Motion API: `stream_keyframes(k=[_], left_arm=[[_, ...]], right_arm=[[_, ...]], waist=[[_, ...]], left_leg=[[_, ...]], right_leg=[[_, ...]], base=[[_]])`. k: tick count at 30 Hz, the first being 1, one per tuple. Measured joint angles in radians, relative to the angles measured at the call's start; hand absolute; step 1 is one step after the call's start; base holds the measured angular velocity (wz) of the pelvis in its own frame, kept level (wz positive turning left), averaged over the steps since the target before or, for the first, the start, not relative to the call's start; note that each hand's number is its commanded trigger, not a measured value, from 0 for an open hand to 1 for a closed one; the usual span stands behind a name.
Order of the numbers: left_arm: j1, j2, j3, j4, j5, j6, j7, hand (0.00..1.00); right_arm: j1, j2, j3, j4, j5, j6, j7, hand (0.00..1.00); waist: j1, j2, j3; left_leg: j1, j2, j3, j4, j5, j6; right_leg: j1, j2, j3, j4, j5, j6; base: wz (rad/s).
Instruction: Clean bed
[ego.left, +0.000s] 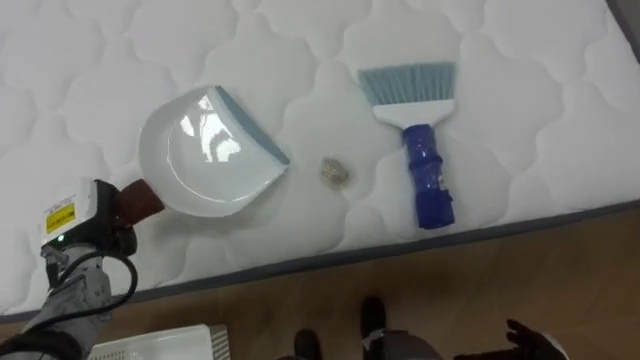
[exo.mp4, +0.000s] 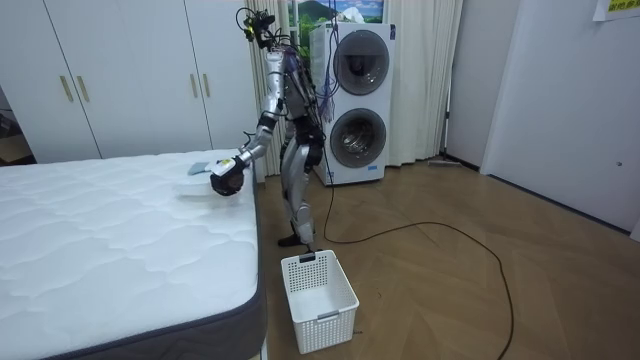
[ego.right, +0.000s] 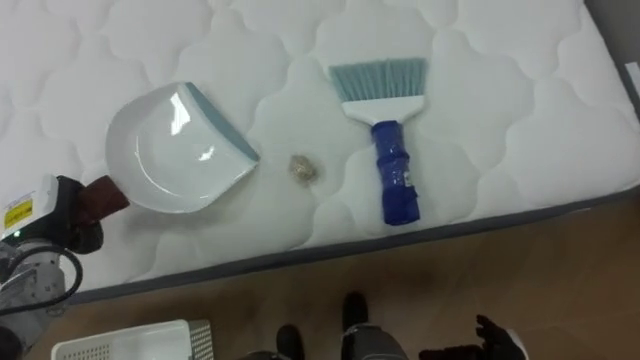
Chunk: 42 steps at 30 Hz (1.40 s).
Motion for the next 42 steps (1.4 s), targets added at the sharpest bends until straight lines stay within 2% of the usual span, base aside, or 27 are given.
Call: stream_keyframes(k=[6,9,12,15,17,18,20,28,29,38,42], left_arm=[[0.05,0.0,0.021,-0.022,0.009,-0.004,0.016,1.0],[0.051,-0.001,0.02,-0.022,0.014,-0.004,0.016,1.0],[0.063,0.0,0.019,-0.046,0.017,-0.006,0.018,1.0],[0.084,-0.006,0.003,-0.057,0.015,-0.015,0.023,1.0],[0.102,-0.007,-0.025,-0.06,0.015,-0.042,0.022,1.0],[0.109,-0.007,-0.026,-0.062,0.015,-0.048,0.022,1.0],[0.142,-0.007,-0.029,-0.068,0.016,-0.055,0.022,1.0],[0.207,-0.008,-0.037,-0.067,0.014,-0.056,0.015,1.0],[0.209,-0.008,-0.05,-0.068,0.014,-0.057,0.012,1.0],[0.209,-0.011,-0.051,-0.067,0.012,-0.06,-0.012,1.0],[0.195,-0.023,-0.069,-0.057,0.011,-0.058,-0.014,1.0]], right_arm=[[-0.001,0.001,-0.043,0.011,0.024,-0.01,-0.017,0.0],[-0.004,0.002,-0.065,0.008,0.071,-0.015,-0.033,0.0],[-0.013,-0.001,-0.125,-0.013,0.081,-0.028,-0.088,0.0],[-0.026,0.0,-0.139,-0.049,0.109,-0.036,-0.143,0.0],[-0.033,0.0,-0.15,-0.093,0.127,-0.052,-0.194,0.0],[-0.034,0.0,-0.156,-0.108,0.133,-0.056,-0.21,0.0],[-0.038,-0.001,-0.179,-0.174,0.14,-0.081,-0.28,0.0],[-0.091,-0.017,-0.185,-0.352,-0.028,-0.141,-0.49,0.0],[-0.093,-0.017,-0.185,-0.371,-0.051,-0.162,-0.516,0.0],[-0.142,-0.017,-0.174,-0.476,-0.203,-0.233,-0.685,0.0],[-0.151,-0.02,-0.131,-0.521,-0.261,-0.246,-0.721,0.0]], waist=[[0.004,-0.001,-0.0023],[0.004,-0.001,-0.0025],[0.004,-0.01,-0.0093],[-0.003,-0.017,-0.0143],[-0.006,-0.028,-0.0233],[-0.005,-0.031,-0.0253],[0.003,-0.046,-0.0342],[0.005,-0.053,-0.0309],[0.007,-0.053,-0.031],[0.013,-0.054,-0.0301],[0.037,-0.054,-0.0266]], left_leg=[[0.004,-0.002,-0.004,-0.004,0.0,0.0],[0.003,-0.002,-0.003,-0.004,0.0,0.0],[0.003,-0.007,0.014,-0.006,0.0,0.0],[0.013,-0.016,0.018,-0.014,0.002,0.002],[0.022,-0.015,0.022,-0.014,0.003,0.003],[0.026,-0.014,0.025,-0.014,0.003,0.003],[0.039,-0.007,0.045,-0.022,0.003,0.003],[0.044,-0.011,0.06,-0.033,0.003,0.007],[0.044,-0.01,0.059,-0.033,0.003,0.006],[0.029,-0.009,0.062,-0.03,0.004,0.008],[0.026,-0.009,0.069,-0.029,0.005,0.009]], right_leg=[[0.002,-0.001,0.001,0.001,0.0,0.0],[0.001,-0.001,0.0,0.002,0.0,0.0],[-0.011,-0.002,0.017,0.016,-0.001,0.001],[-0.012,-0.004,0.028,0.022,-0.002,0.002],[-0.005,-0.002,0.035,0.02,-0.001,0.003],[-0.002,0.0,0.038,0.018,0.0,0.003],[-0.001,0.003,0.056,0.016,0.0,0.004],[-0.006,0.002,0.071,0.017,0.003,0.01],[-0.006,0.002,0.071,0.017,0.003,0.011],[-0.023,0.002,0.07,0.019,0.002,0.011],[-0.027,0.002,0.075,0.019,-0.004,0.014]], base=[[0.0],[0.0],[-0.1],[-0.15],[-0.08],[-0.13],[-0.19],[-0.05],[0.04],[-0.01],[-0.03]])
